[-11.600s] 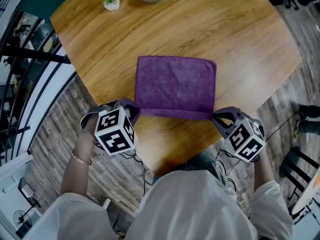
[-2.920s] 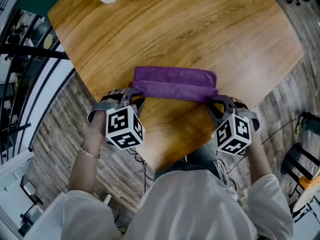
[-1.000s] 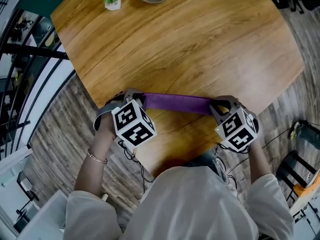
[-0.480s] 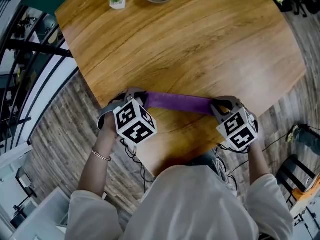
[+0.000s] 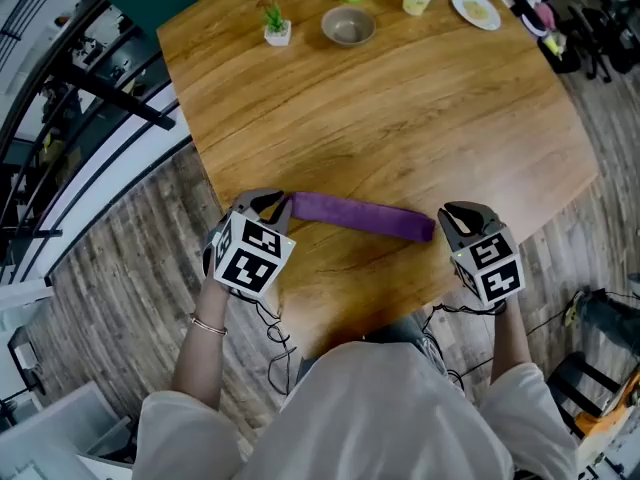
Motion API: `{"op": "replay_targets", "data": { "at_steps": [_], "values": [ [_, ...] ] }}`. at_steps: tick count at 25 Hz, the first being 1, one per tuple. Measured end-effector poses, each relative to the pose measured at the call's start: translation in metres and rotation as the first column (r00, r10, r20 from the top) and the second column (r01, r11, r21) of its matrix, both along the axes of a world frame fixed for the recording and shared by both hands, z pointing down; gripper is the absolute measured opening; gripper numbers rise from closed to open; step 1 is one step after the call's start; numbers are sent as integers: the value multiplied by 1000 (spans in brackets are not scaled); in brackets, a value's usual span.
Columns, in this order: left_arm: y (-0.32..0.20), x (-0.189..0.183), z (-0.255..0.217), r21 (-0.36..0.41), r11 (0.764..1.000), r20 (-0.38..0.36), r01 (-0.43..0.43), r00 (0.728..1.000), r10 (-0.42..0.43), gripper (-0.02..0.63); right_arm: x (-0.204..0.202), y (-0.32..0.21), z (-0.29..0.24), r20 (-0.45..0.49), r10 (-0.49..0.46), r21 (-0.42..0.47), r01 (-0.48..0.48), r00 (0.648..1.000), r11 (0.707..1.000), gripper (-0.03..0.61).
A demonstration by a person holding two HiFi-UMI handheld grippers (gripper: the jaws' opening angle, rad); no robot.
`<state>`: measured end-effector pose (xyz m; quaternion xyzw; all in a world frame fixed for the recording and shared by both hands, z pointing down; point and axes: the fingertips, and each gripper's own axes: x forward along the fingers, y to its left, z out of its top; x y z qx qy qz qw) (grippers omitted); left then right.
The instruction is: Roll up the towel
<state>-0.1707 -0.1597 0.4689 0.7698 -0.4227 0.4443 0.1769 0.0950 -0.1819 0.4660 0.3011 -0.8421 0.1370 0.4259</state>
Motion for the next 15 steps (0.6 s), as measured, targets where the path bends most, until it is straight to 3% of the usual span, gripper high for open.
{"op": "replay_targets", "data": {
  "at_steps": [3, 6, 8, 12, 15],
  "values": [
    [-10, -12, -47, 145, 975, -145, 166, 979, -145, 39, -1, -24, -46, 144, 109, 108, -125, 984, 986, 37],
    [-6, -26, -104, 269, 904, -298, 333, 921, -251, 38, -2, -30, -96, 286, 188, 190, -248, 940, 950, 34],
    [0, -38, -145, 345, 828, -394, 443, 868, -300, 38, 0, -32, -131, 363, 221, 247, -322, 905, 914, 31],
    [25, -67, -213, 427, 646, -561, 633, 746, -360, 37, 8, -28, -196, 491, 252, 355, -455, 834, 817, 21],
    [51, -84, -240, 465, 554, -589, 690, 709, -388, 22, 16, -16, -232, 547, 258, 412, -524, 796, 746, 1]
  ]
}}
